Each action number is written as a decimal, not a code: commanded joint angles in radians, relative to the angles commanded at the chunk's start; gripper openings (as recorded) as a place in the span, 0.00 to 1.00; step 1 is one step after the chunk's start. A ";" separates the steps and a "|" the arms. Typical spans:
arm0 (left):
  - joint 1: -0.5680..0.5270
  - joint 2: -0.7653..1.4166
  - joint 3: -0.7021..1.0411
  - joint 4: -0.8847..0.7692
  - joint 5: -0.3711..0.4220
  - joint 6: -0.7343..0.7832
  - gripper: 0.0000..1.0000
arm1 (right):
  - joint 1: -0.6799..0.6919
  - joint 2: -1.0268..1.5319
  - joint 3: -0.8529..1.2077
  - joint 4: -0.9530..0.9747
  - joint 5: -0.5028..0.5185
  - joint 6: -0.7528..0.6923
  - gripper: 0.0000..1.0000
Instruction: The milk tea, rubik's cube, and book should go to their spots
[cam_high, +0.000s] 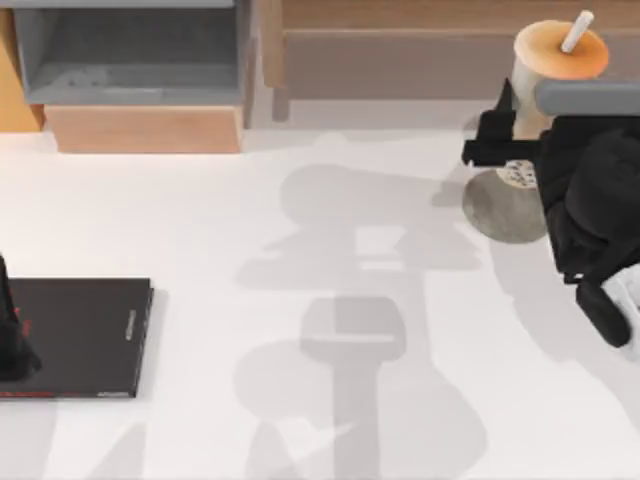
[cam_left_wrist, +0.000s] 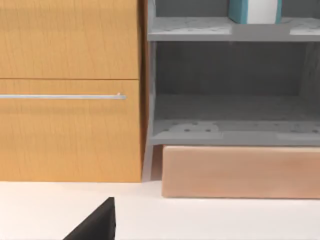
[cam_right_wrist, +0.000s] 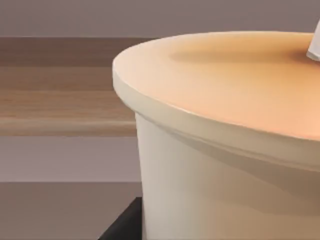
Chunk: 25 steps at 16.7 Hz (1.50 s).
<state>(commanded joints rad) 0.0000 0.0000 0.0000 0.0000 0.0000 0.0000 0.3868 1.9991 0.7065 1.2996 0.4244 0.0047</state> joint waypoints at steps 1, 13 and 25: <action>0.000 0.000 0.000 0.000 0.000 0.000 1.00 | 0.000 0.013 0.000 0.015 0.001 -0.001 0.00; 0.000 0.000 0.000 0.000 0.000 0.000 1.00 | 0.003 0.110 -0.008 0.114 0.004 -0.002 0.08; 0.000 0.000 0.000 0.000 0.000 0.000 1.00 | 0.003 0.110 -0.008 0.114 0.004 -0.002 0.98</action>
<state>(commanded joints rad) 0.0000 0.0000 0.0000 0.0000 0.0000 0.0000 0.3895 2.1087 0.6990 1.4140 0.4281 0.0032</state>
